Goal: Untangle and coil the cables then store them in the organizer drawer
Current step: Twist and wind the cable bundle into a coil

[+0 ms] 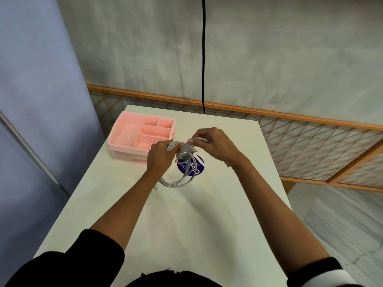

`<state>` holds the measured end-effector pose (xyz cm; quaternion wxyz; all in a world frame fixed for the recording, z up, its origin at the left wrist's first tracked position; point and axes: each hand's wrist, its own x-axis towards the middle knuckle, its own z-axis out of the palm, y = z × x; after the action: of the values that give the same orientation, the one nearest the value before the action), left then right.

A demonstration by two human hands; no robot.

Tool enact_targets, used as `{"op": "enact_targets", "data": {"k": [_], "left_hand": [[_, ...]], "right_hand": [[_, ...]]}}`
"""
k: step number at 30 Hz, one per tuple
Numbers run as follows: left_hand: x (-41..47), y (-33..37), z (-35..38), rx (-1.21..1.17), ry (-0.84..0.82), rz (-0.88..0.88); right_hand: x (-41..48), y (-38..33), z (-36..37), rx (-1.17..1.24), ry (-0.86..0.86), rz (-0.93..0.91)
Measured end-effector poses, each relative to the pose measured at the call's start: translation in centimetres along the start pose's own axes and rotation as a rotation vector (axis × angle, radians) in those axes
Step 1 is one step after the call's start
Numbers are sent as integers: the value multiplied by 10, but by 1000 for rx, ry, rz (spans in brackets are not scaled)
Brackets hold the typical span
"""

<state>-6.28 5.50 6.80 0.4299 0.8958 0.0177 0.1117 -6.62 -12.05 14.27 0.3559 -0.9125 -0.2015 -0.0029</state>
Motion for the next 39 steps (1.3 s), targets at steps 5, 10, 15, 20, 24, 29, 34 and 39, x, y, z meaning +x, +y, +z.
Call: {"op": "enact_targets", "data": {"k": [5,10,15,20,24,29,34,39], "left_hand": [[-2,-11,2,52,-11,22],[1,-22,-5,183,30,-5],[15,-32,-31,175,92,-23],[23,-32,-54,4,9,62],[22,-22,-69,-134,-155,60],[26,-15,-77,-236,-274,8],[29,-1,-81,-268,-237,45],[29,27,-78,-271,-217,111]], "right_hand": [[-6,-15,-26,254,121,-6],[-19,-11,-47,417,273,-1],[-34,21,-64,437,341,33],[-53,62,-65,429,318,104],[-70,97,-55,401,251,189],[-85,125,-26,337,136,228],[-88,142,-2,300,-9,259],[-83,144,25,52,-202,312]]}}
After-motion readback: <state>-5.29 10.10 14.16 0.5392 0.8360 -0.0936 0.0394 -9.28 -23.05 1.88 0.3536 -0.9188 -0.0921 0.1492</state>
